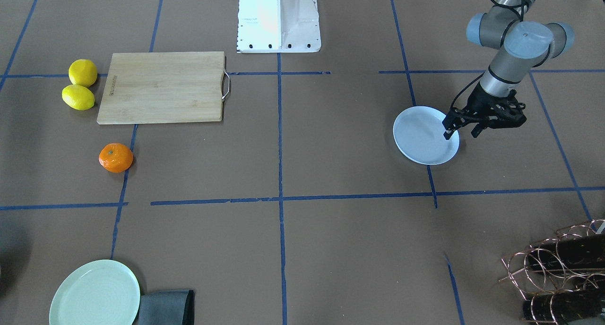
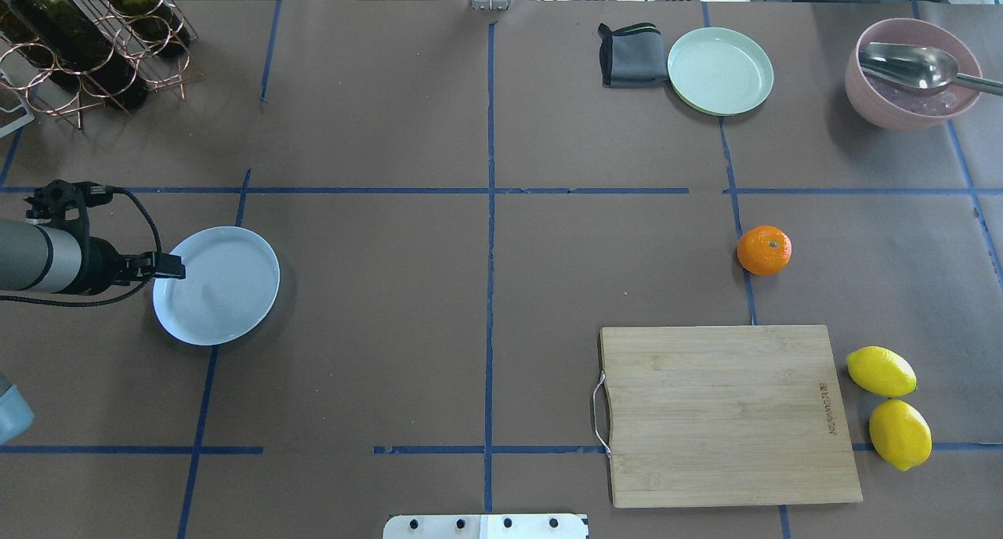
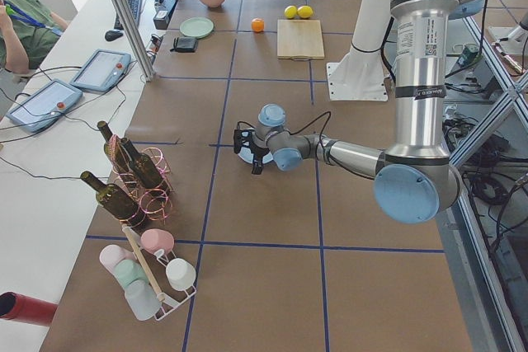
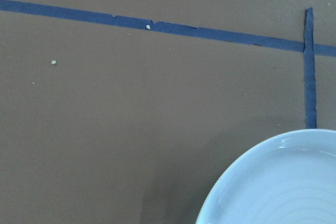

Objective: Pick orange to plate
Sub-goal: 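Move the left gripper to the edge of the light blue plate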

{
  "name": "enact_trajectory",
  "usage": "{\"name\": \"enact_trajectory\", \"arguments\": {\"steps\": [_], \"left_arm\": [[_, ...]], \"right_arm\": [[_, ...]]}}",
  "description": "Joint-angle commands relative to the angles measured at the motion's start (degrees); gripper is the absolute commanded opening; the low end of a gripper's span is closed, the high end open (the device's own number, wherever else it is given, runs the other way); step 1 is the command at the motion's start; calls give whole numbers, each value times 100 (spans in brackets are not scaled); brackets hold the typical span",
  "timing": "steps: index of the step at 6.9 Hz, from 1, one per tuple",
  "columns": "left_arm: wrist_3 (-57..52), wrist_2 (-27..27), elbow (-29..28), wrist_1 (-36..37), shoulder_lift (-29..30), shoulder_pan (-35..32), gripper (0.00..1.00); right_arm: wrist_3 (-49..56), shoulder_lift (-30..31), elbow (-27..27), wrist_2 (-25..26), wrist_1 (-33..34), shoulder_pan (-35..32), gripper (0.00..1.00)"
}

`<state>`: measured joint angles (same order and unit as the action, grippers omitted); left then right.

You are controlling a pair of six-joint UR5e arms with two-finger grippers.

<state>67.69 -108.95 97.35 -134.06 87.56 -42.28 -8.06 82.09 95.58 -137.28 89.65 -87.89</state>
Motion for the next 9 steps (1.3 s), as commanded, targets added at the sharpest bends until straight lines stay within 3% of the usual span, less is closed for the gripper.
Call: {"name": "enact_trajectory", "arguments": {"steps": [1,2,3,6,7,9], "left_arm": [[-10,-4,-6,3,7,97,91],[-10,-12,-6,3,-2,106,87],[-10,-4,-6,3,7,106,75],[-19,-12,-6,3,-2,106,54],[-19,-21,-6,3,-2,106,40],[-28,-21,3,3,-2,106,1]], "right_arm": [[-3,9,40,0,0,0,100],[-3,9,49,-9,0,0,100],[-3,26,101,-9,0,0,100],[-3,79,216,-27,9,0,100],[-3,79,207,-79,9,0,100],[-3,79,207,-176,0,0,100]]}}
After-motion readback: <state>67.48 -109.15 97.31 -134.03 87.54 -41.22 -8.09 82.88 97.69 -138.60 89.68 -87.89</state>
